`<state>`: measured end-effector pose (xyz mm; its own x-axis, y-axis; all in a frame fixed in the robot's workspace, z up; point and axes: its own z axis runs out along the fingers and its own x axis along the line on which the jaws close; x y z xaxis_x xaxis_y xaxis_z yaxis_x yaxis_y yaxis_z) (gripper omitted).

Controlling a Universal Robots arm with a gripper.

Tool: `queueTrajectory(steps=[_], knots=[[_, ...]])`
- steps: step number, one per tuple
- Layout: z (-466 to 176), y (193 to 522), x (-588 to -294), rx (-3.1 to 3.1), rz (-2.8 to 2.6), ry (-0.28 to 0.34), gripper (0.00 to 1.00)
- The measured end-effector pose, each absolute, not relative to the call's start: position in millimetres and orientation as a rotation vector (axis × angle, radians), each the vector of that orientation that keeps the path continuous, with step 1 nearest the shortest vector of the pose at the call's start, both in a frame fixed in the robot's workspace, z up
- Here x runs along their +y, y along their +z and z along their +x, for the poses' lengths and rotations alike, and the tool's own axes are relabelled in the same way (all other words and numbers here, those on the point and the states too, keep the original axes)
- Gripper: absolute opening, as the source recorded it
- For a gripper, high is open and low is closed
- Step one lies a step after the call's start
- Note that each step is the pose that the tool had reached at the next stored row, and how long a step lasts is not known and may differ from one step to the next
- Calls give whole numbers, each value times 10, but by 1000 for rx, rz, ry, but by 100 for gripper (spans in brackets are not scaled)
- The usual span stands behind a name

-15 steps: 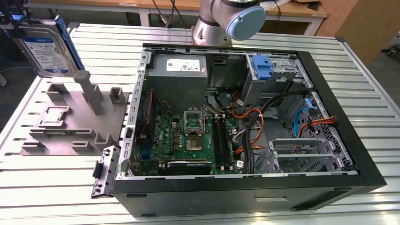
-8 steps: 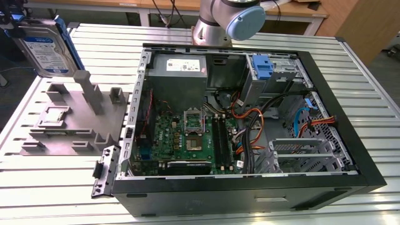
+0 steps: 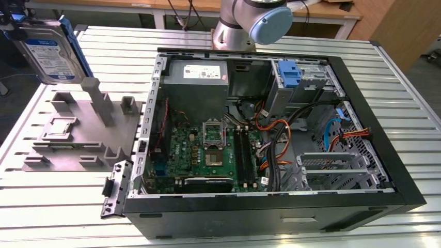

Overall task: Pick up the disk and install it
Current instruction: 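Pick up the disk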

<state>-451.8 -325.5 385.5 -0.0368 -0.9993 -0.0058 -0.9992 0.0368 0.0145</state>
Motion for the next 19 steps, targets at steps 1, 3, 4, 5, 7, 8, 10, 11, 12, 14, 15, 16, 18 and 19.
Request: queueTrajectory(steps=[1,3,4,5,7,8,10,11,12,14,15,16,18,19], knots=[[-4518,3871,-3255,-2258,2176,-23,36],[-4518,3906,-3255,-2258,2176,-23,36],[-4518,3919,-3255,-2258,2176,-23,36],[-4518,3930,-3255,-2258,2176,-23,36],[-4518,3947,-3255,-2258,2176,-23,36],[-4518,3955,-3255,-2258,2176,-23,36],[-4518,3960,-3255,-2258,2176,-23,36],[-4518,3961,-3254,-2258,2176,-23,36],[-4518,3962,-3255,-2258,2176,-23,36],[-4518,3962,-3254,-2258,2176,-23,36],[-4518,3962,-3255,-2258,2176,-23,36],[-4518,3962,-3255,-2258,2176,-23,36],[-4518,3962,-3254,-2258,2176,-23,36],[-4518,3962,-3255,-2258,2176,-23,36]])
